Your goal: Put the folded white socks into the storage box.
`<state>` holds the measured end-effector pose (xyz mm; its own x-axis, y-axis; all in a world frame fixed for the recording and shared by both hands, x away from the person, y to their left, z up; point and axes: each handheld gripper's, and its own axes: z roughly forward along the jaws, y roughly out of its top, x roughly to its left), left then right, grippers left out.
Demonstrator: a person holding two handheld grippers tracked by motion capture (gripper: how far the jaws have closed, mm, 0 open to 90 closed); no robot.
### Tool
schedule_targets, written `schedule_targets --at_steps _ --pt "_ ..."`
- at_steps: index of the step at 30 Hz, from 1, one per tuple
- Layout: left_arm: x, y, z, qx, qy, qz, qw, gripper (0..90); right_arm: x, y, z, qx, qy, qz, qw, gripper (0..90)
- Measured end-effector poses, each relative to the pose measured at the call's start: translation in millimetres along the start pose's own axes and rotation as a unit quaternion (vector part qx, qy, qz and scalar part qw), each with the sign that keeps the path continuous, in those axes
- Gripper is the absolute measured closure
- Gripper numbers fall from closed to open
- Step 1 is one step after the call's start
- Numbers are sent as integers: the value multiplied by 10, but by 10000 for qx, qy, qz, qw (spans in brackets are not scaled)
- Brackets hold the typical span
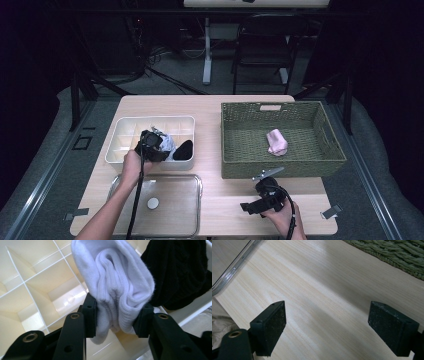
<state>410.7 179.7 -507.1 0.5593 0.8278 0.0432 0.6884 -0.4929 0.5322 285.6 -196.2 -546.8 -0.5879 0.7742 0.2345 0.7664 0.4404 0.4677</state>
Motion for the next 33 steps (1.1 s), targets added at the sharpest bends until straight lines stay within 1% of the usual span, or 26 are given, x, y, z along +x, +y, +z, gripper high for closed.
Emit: schedule_targets --at_steps 1,3,4,5,6,8,10,11,13,15,16,17,18,19,20,22,23,24,25,27,29,30,31,32,33 --pt "21 -9 -17 -4 -59 -60 10000 595 -2 0 -7 12 -40 -9 10000 143" --pt "36 -26 -38 -22 -146 -145 9998 519 -6 -3 -15 -34 -44 19 10000 144" --pt "40 -31 -59 -28 -128 -148 9998 476 -15 -3 -23 -14 -61 -2 10000 144" --pt "44 -32 -82 -37 -127 -147 9998 430 -19 -5 -26 -47 -37 29 10000 144" --pt "46 -30 -100 -45 -131 -145 9998 409 -27 -6 -27 -49 -32 26 10000 143" --pt "48 -19 -145 -117 -114 -144 9998 376 -36 -4 -28 -20 -26 29 10000 144" --pt "64 4 -194 -168 -192 -185 9995 348 -33 -3 -24 -29 -23 31 10000 144" --pt "70 19 -219 -209 -188 -180 9994 335 -30 -2 -22 -26 -20 29 10000 143" --pt "96 64 -272 -308 -267 -247 9989 310 -27 0 -20 -28 -19 27 10000 144" --pt "118 109 -292 -364 -305 -278 9985 287 -29 1 -21 -30 -17 27 10000 144" --pt "137 147 -287 -345 -331 -302 9984 268 -30 1 -21 -33 -17 30 10000 144" --pt "154 178 -271 -308 -302 -298 9986 265 -29 0 -20 -39 -26 40 10000 144" --pt "168 199 -256 -274 -306 -294 9987 240 -31 0 -19 -24 -9 34 10000 144" --pt "192 232 -216 -173 -367 -282 9988 239 -31 -2 -17 -18 -5 31 10000 144" --pt "205 257 -176 -94 -442 -291 9986 246 -31 -3 -15 4 -6 9 10000 144" --pt "200 282 -126 30 -431 -226 9988 272 -29 -7 -6 -4 -6 24 10000 144" --pt "193 294 -95 104 -419 -179 9989 295 -19 -14 7 -79 -10 102 9999 145" --pt "188 298 -77 159 -428 -146 9989 330 -33 -7 -4 46 7 27 10000 145" --pt "179 300 -55 205 -433 -107 9988 359 -35 -9 -2 46 15 28 10000 145" --pt "151 297 -7 271 -455 -61 9986 458 -34 -13 8 19 26 61 10000 146" --pt "121 293 31 357 -441 28 9984 586 -37 -12 8 70 15 32 10000 146" --pt "103 295 53 447 -468 78 9979 617 -39 -9 5 109 21 8 9999 146" --pt "95 297 64 475 -468 97 9977 640 -38 -9 6 116 25 7 9999 147" --pt "84 303 78 555 -442 136 9974 649 -40 -8 5 136 0 -16 9999 147" --pt "87 308 88 570 -439 144 9973 658 -37 -9 8 111 30 1 9999 147"
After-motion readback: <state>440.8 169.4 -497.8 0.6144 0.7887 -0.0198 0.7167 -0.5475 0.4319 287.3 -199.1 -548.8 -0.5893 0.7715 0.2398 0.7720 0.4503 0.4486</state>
